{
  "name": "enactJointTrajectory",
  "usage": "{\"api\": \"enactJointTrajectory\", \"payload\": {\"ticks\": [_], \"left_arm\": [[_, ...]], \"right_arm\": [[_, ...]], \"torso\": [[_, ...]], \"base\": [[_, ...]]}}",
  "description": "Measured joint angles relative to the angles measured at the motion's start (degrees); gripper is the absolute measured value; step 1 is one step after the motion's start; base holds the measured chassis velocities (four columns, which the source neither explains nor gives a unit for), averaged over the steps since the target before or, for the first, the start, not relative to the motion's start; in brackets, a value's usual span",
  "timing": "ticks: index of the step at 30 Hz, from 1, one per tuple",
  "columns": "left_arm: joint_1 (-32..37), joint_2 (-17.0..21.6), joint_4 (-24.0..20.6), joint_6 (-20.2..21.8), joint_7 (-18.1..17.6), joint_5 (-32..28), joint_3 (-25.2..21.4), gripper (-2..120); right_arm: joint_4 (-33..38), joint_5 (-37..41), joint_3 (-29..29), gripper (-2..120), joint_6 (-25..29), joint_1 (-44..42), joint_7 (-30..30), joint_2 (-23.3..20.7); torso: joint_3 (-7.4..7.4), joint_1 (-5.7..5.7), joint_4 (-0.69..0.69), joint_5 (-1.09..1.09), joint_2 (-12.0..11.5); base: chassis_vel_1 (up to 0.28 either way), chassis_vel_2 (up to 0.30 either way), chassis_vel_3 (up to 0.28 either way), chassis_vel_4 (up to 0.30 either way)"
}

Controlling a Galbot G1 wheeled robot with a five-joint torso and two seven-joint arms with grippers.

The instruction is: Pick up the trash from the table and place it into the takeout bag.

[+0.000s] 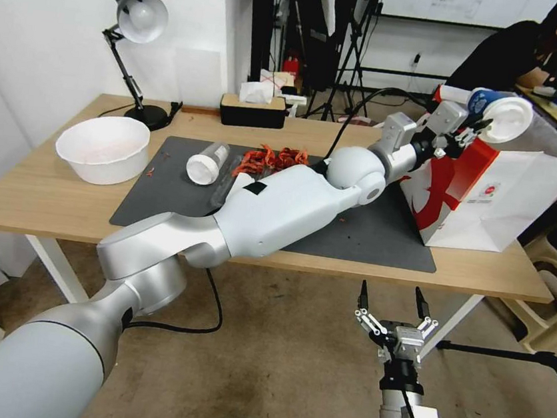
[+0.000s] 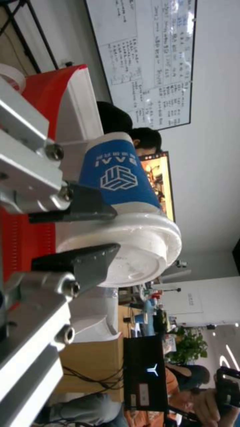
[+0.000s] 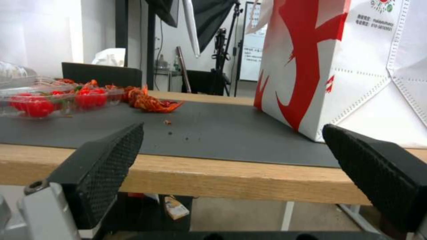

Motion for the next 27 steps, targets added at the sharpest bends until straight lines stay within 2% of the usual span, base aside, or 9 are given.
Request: {"api": "enactJointTrajectory", "payload": {"ticks": [5,8,15,17,18,22,23,25,27], "left_arm": [[0.0,0.05,0.14,0.11,-0.19,0.17,0.0,27],[0.01,0.11,0.55,0.13,-0.23,0.34,-0.24,45],[0.13,0.34,0.53,0.14,-0.53,0.38,-1.51,65],[0.47,1.04,-0.37,0.19,-1.18,0.36,-2.55,76],[0.47,1.04,-0.37,0.19,-1.18,0.36,-2.55,76],[2.25,6.14,-4.63,0.9,-1.71,0.21,-4.79,95],[2.25,6.14,-4.63,0.9,-1.71,0.21,-4.79,95],[4.12,9.78,-7.6,1.03,-1.94,0.18,-6.16,99],[4.97,11.26,-8.85,1.14,-2.05,0.17,-6.78,99]], "right_arm": [[-0.04,0.0,-0.04,100,0.02,0.1,0.02,0.09],[-0.04,0.0,-0.06,100,0.02,0.15,0.03,0.13],[0.0,-0.06,-0.12,100,0.03,0.15,0.03,0.16],[0.04,-0.09,-0.13,100,0.03,0.16,0.03,0.16],[0.04,-0.09,-0.13,100,0.03,0.16,0.03,0.16],[0.1,-0.1,-0.19,100,0.03,0.17,0.03,0.0],[0.1,-0.1,-0.19,100,0.03,0.17,0.03,0.0],[0.1,-0.11,-0.2,100,0.03,0.24,0.03,-0.1],[0.1,-0.11,-0.21,100,0.03,0.28,0.04,-0.12]], "torso": [[0.0,0.0,0.0,0.0,0.0],[0.0,0.0,0.0,0.0,0.0],[0.0,0.0,-0.01,0.0,0.0],[0.0,0.0,-0.02,-0.01,0.0],[0.0,0.0,-0.02,-0.01,0.0],[0.0,0.0,0.01,-0.01,0.0],[0.0,0.0,0.01,-0.01,0.0],[0.0,0.0,0.0,-0.02,0.0],[0.0,0.0,0.0,-0.02,0.0]], "base": [[0.0,0.0,0.0,0.0],[0.0,0.0,0.0,0.0],[0.0,0.0,0.0,0.0],[0.0,0.0,0.0,0.0],[0.0,0.0,0.0,0.0],[0.0,0.0,0.0,0.0],[0.0,0.0,0.0,0.0],[0.0,0.0,0.0,0.0],[0.0,0.0,0.0,0.0]]}}
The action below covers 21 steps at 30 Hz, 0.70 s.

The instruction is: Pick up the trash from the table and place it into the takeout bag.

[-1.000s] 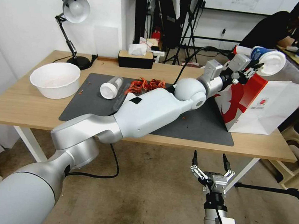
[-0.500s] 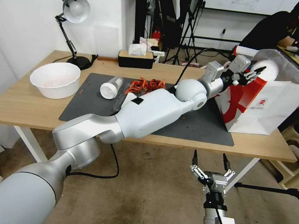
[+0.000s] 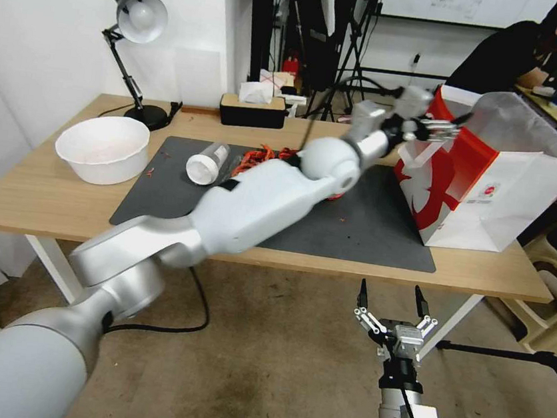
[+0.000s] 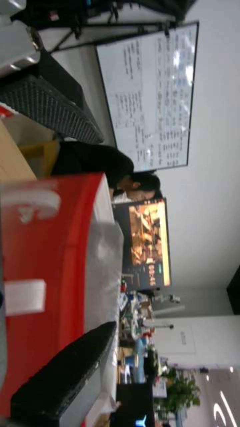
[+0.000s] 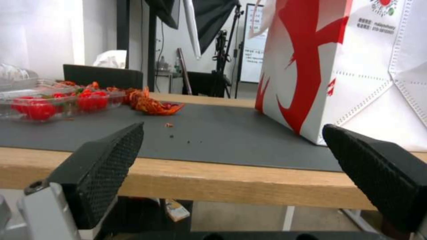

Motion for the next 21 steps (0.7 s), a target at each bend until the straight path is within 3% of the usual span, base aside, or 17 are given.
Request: {"api": "enactJointTrajectory", "payload": {"ticks": [4,5,10,21], "left_arm": [[2.83,4.03,-3.0,0.22,-0.35,0.23,-1.9,100],[5.08,6.75,-4.67,0.24,-0.55,1.1,-3.29,100],[11.98,13.14,-9.8,0.16,-0.84,3.6,-7.94,100],[24.35,21.35,-18.64,0.21,-1.72,7.93,-17.07,100]], "right_arm": [[0.05,0.0,-0.06,100,-0.01,0.06,0.0,-0.01],[0.12,0.0,-0.15,100,-0.02,0.0,0.0,-0.03],[0.18,0.01,-0.23,100,-0.02,-0.16,0.01,-0.11],[0.08,0.01,-0.72,100,-0.02,-0.15,-0.01,-0.29]], "torso": [[0.0,0.0,-0.01,0.0,0.0],[0.0,0.0,0.01,-0.01,0.0],[0.0,0.0,0.01,0.0,0.0],[0.0,0.0,0.0,0.0,0.0]], "base": [[0.0,0.0,0.0,0.0],[0.0,0.0,0.0,0.0],[0.0,0.0,0.0,0.0],[0.0,0.0,0.0,0.0]]}}
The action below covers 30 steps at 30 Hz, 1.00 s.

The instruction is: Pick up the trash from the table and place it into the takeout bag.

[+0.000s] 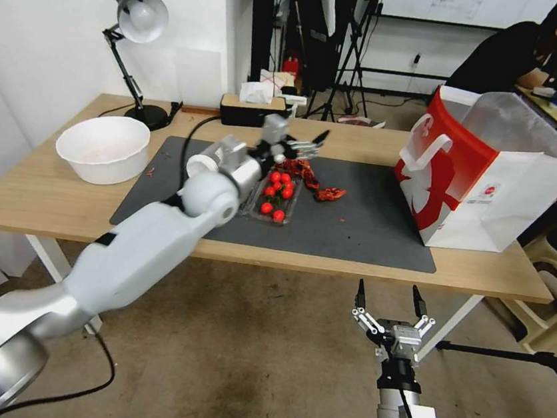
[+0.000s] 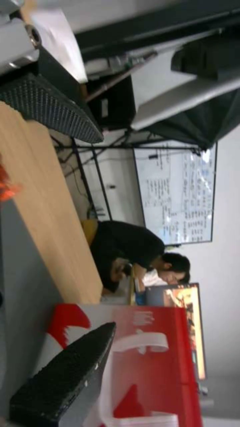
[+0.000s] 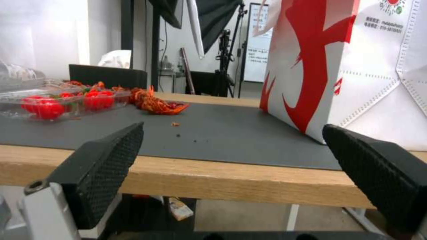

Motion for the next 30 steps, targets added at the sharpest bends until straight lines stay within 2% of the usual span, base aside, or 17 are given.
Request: {"api": "enactJointTrajectory", "payload": {"ticks": [1,3,5,7,9,10,12,14,16,21,30], "left_arm": [[2.51,1.13,-1.74,0.01,-0.27,0.72,-1.42,100],[2.91,1.3,-1.99,0.01,-0.28,0.85,-1.64,100],[9.64,3.25,-5.99,-0.01,-0.48,3.97,-6.31,100],[11.24,3.55,-6.85,-0.02,-0.5,4.57,-7.67,100],[16.62,4.24,-9.81,-0.28,-0.74,6.75,-12.27,100],[16.62,4.24,-9.81,-0.28,-0.74,6.75,-12.27,100],[21.8,4.53,-12.47,-0.61,-1.66,9.12,-16.22,100],[23.86,4.53,-13.47,-0.74,-2.21,9.79,-17.38,100],[28.73,4.07,-15.2,-1.32,-3.81,12.03,-19.76,100],[37.4,2.31,-16.9,-3.32,-4.73,15.82,-24.29,100],[46.48,-0.63,-18.23,-5.75,-6.95,19.75,-31.23,100]], "right_arm": [[0.01,0.0,-0.03,100,-0.01,0.04,0.0,-0.06],[0.02,0.0,-0.04,100,-0.01,0.05,0.0,-0.06],[0.26,0.0,-0.05,100,-0.16,0.13,0.13,-0.11],[0.3,0.0,-0.06,100,-0.2,0.13,0.16,-0.13],[0.5,0.0,-0.08,100,-0.3,0.1,0.26,-0.11],[0.5,0.0,-0.08,100,-0.3,0.1,0.26,-0.11],[0.73,0.01,-0.09,100,-0.46,0.03,0.41,-0.03],[0.81,0.02,-0.09,100,-0.57,0.02,0.52,0.04],[0.87,0.02,-0.14,100,-0.93,0.05,0.82,0.13],[0.94,0.02,-0.16,100,-1.48,0.25,1.43,0.45],[0.88,0.02,-0.12,100,-1.79,0.43,1.91,0.8]], "torso": [[0.0,0.0,0.0,0.01,0.0],[0.0,0.0,-0.01,0.01,0.0],[0.0,0.0,0.0,0.01,0.0],[0.0,-0.01,0.01,0.01,0.0],[0.0,0.0,0.0,0.02,0.0],[0.0,0.0,0.0,0.02,0.0],[-0.01,-0.01,0.01,0.02,0.0],[0.0,0.0,0.01,0.02,0.0],[-0.01,-0.01,0.0,0.03,0.0],[0.0,0.0,0.0,0.02,0.0],[0.0,-0.01,0.0,0.03,0.0]], "base": [[0.0,0.0,0.0,0.0],[0.0,0.0,0.0,0.0],[0.0,0.0,0.0,0.0],[0.0,0.0,0.0,0.0],[0.0,0.0,0.0,0.0],[0.0,0.0,0.0,0.0],[0.0,0.0,0.0,0.0],[0.0,0.0,0.0,0.0],[0.0,0.0,0.0,0.0],[0.0,0.0,0.0,0.0],[0.0,0.0,0.0,0.0]]}}
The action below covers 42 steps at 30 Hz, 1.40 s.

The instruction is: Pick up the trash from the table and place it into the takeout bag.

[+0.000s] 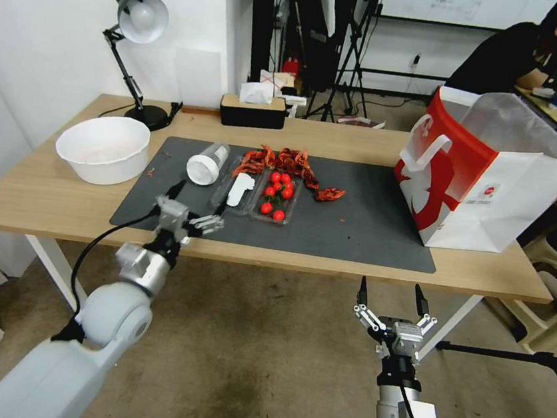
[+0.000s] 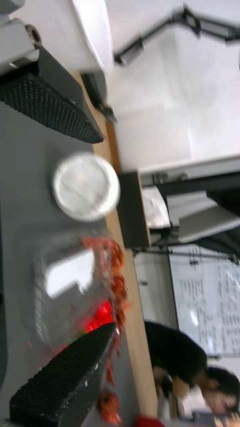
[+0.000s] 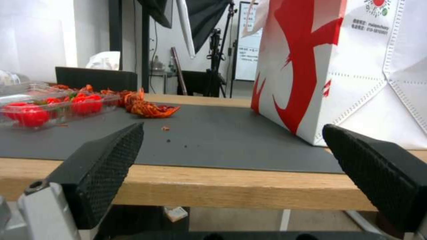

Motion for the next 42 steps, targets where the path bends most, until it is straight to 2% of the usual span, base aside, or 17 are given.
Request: {"api": "enactJointTrajectory", "payload": {"ticks": [7,9,11,17,25,33,42], "left_arm": [[5.83,-1.07,-0.44,-1.37,-0.67,0.47,-4.82,100],[5.93,-1.08,-0.44,-1.41,-0.67,0.47,-4.9,100],[9.68,-1.61,-0.64,-2.87,-0.64,0.51,-7.14,100],[10.56,-1.76,-0.68,-3.28,-0.62,0.54,-7.61,100],[16.1,-3.36,-0.69,-7.11,-0.56,1.37,-11.23,100],[18.34,-5.07,-0.02,-10.32,-0.51,2.96,-11.8,100],[18.63,-5.34,0.34,-11.23,-0.39,3.45,-11.39,100]], "right_arm": [[-0.02,0.05,0.16,100,-0.16,0.1,0.37,0.03],[-0.02,0.05,0.17,100,-0.17,0.1,0.39,0.04],[-0.04,0.07,0.24,100,-0.21,-0.02,0.67,0.17],[-0.06,0.07,0.27,100,-0.22,-0.03,0.74,0.2],[-0.15,0.13,0.32,100,-0.38,0.3,0.98,0.31],[-0.26,0.13,0.22,100,-0.46,0.25,1.02,0.48],[-0.12,0.12,0.21,100,-0.45,-0.1,1.22,0.52]], "torso": [[0.0,0.0,0.0,-0.01,0.0],[0.0,0.0,0.0,-0.02,0.0],[0.0,0.0,0.01,-0.01,0.0],[0.0,0.0,0.0,-0.01,0.0],[0.0,0.01,0.01,-0.01,0.0],[0.01,0.01,0.0,-0.01,-0.01],[0.0,0.01,0.0,-0.01,-0.01]], "base": [[0.0,0.0,0.0,0.0],[0.0,0.0,0.0,0.0],[0.0,0.0,0.0,0.0],[0.0,0.0,0.0,0.0],[0.0,0.0,0.0,0.0],[0.0,0.0,0.0,0.0],[0.0,0.0,0.0,0.0]]}}
